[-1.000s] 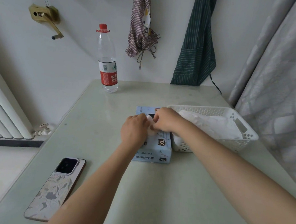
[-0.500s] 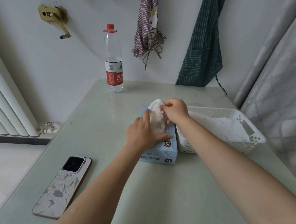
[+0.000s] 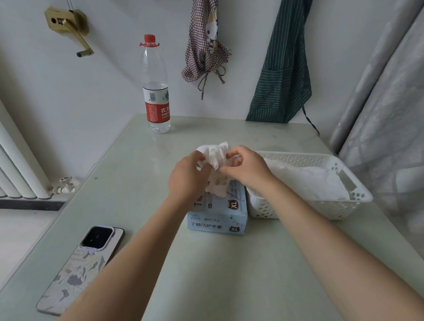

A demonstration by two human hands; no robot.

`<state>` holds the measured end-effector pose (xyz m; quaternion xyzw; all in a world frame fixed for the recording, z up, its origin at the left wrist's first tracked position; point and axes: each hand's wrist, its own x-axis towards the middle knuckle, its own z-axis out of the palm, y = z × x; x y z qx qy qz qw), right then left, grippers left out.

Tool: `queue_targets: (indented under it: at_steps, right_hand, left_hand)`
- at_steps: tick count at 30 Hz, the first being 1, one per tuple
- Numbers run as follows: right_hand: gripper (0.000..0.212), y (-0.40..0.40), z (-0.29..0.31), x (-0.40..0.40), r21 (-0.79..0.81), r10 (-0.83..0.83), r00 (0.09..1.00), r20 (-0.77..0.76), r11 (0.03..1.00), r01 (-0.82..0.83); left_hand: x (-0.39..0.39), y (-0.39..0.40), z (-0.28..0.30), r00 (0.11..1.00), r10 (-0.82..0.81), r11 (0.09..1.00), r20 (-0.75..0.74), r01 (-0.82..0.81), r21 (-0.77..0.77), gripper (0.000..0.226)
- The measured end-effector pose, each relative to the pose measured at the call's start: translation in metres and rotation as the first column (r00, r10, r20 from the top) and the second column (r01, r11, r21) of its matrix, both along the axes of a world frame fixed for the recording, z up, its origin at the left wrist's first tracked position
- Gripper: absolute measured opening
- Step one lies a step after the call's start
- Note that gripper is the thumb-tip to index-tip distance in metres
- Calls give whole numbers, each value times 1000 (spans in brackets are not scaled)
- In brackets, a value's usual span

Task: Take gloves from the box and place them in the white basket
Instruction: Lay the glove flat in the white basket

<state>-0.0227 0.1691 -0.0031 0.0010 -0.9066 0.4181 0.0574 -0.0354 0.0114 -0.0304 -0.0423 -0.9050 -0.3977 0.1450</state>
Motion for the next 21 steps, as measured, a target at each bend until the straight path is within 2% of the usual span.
queue_targets:
  at_steps: [3, 6, 9, 12, 16, 18, 21]
  right_hand:
    - [10, -2, -6, 3, -3, -15, 995, -103, 1000, 15]
    - [31, -2, -9, 6, -24, -63, 986, -154, 998, 61]
    - [38, 0, -5, 8, -146, -106, 989, -102, 985, 91]
    - [41, 8, 4, 9, -266, -164, 984, -70, 954, 140]
    - [41, 17, 18, 5, -257, -188, 972, -141, 955, 148]
    - [42, 18, 30, 4, -244, -193, 964, -184, 959, 145]
    - [45, 18, 55, 1, -187, -209, 926, -315, 970, 155]
  left_hand:
    - [1, -2, 10, 996, 13, 994, -90, -3, 106, 22]
    - [3, -3, 22, 990, 13, 979, -140, 16, 204, 28]
    - [4, -2, 28, 996, 15, 949, -91, 14, 315, 24]
    - [0, -3, 25, 999, 21, 968, -32, -12, 252, 25]
    - [4, 2, 19, 989, -98, 975, -113, 119, 190, 27]
    - [7, 8, 18, 977, -191, 977, -93, 199, 81, 26]
    - [10, 15, 11, 977, -213, 969, 24, 214, -121, 46]
